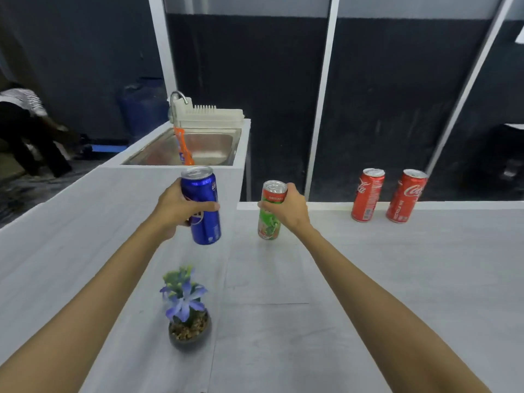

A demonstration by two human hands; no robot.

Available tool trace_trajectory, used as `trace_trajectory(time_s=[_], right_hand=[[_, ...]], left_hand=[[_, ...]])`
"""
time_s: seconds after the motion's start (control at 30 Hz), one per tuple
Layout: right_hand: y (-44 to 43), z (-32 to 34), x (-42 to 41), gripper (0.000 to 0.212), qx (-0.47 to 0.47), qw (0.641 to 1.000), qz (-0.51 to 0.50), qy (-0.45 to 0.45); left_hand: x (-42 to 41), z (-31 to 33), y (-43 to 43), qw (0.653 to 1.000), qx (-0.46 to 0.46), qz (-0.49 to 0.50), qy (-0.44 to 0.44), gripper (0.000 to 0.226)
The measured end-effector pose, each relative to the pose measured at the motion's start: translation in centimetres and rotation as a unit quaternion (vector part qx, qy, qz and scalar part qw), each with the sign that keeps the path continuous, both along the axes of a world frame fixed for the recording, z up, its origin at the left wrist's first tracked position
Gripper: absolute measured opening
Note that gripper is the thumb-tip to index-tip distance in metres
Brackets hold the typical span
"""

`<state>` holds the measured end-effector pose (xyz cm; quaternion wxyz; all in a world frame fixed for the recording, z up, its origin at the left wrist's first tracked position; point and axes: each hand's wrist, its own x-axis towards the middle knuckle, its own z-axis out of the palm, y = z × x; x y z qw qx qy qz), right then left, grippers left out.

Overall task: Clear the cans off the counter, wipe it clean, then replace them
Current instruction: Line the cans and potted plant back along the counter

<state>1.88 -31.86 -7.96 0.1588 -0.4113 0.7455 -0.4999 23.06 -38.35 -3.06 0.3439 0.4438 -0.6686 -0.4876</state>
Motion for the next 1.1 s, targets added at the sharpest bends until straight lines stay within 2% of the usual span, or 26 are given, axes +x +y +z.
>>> trace_trajectory(time_s=[0.1,0.23,0.4,0.53,0.83,1.1], right_hand=[[2.4,1.7,-4.5,0.062,-0.014,0.999,-0.034,0.009],[5.1,2.7,-9.1,0.062,-0.012,0.998,-0.055,0.021],[6.2,2.2,-13.4,0.06,-0.014,0.997,-0.075,0.018],[5.1,1.4,-16.0,0.059,-0.008,0.996,-0.086,0.028],[0.2,-1.4,-18.8,0.07,0.05,0.997,-0.029,0.049],[-1.1,-3.6,-19.4,0.068,0.041,0.997,-0.046,0.046]], left_hand=[[-4.2,3.2,1.5,1.0,-0.002,-0.02,0.017,0.071],[-10.4,4.6,3.9,0.999,0.001,-0.053,-0.003,0.069],[-17.3,2.5,5.4,0.997,0.038,-0.063,-0.005,0.066],[-21.2,-0.1,4.7,0.999,0.033,-0.031,-0.01,0.067],[-24.7,-5.0,-0.7,0.998,0.048,0.042,-0.013,0.071],[-26.5,-7.0,-2.3,0.998,0.028,0.031,-0.036,0.074]])
